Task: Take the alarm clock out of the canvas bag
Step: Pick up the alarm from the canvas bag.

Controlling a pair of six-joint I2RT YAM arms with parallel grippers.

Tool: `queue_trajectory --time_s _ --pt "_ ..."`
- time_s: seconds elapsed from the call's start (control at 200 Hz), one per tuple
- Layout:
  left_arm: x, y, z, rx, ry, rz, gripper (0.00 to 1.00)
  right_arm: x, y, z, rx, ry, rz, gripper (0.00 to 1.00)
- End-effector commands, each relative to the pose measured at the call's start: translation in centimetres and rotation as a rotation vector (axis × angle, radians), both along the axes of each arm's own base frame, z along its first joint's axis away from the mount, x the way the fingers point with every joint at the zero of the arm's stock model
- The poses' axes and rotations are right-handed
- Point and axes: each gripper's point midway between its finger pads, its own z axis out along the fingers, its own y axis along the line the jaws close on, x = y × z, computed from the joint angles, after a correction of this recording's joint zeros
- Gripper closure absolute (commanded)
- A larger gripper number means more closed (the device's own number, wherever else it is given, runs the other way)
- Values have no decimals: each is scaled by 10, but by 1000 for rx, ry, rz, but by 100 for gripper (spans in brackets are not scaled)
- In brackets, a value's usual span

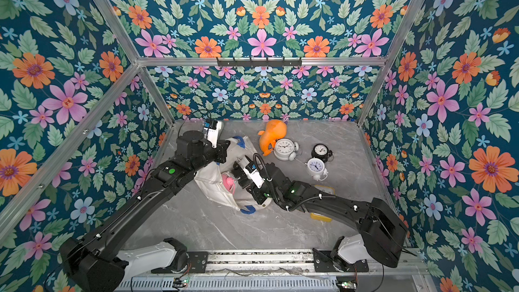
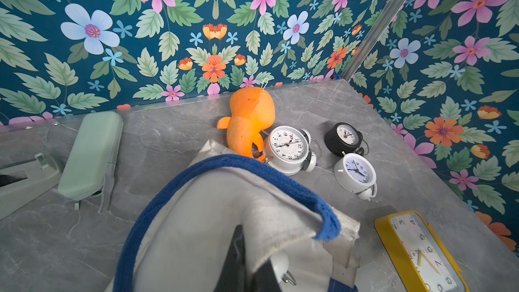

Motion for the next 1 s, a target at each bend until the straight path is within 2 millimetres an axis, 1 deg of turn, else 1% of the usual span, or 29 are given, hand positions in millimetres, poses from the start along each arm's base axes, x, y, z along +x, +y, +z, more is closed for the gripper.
queue_trajectory --time_s 0.0,0.1,0.22,0.335,0.505,0.775,0.88,0.95,0.96,0.995 --pt "3 -4 17 -46 -56 -10 100 18 3 -6 -8 -65 -52 70" --pt "2 -4 16 -47 -52 -12 100 24 2 -22 -47 -65 -75 65" --pt "2 -5 15 -46 -48 -16 100 32 -1 -39 -90 -70 -110 63" --pt "2 -6 14 -49 -46 -19 100 39 -4 -47 -122 -81 -142 61" --pt "3 -8 13 -55 -42 -26 100 48 -10 -52 -163 -106 -191 60" --pt "4 -7 13 -52 -41 -21 100 66 -20 -50 -189 -189 -279 60" --pt "3 -8 15 -56 -43 -24 100 72 -21 -51 -196 -218 -294 60" --pt "2 -8 15 -57 -42 -26 100 75 -19 -47 -191 -235 -303 59" --pt "2 -8 15 -57 -42 -26 100 75 -20 -58 -215 -224 -301 59" --pt "2 -8 16 -58 -44 -26 100 77 -19 -62 -223 -228 -304 59"
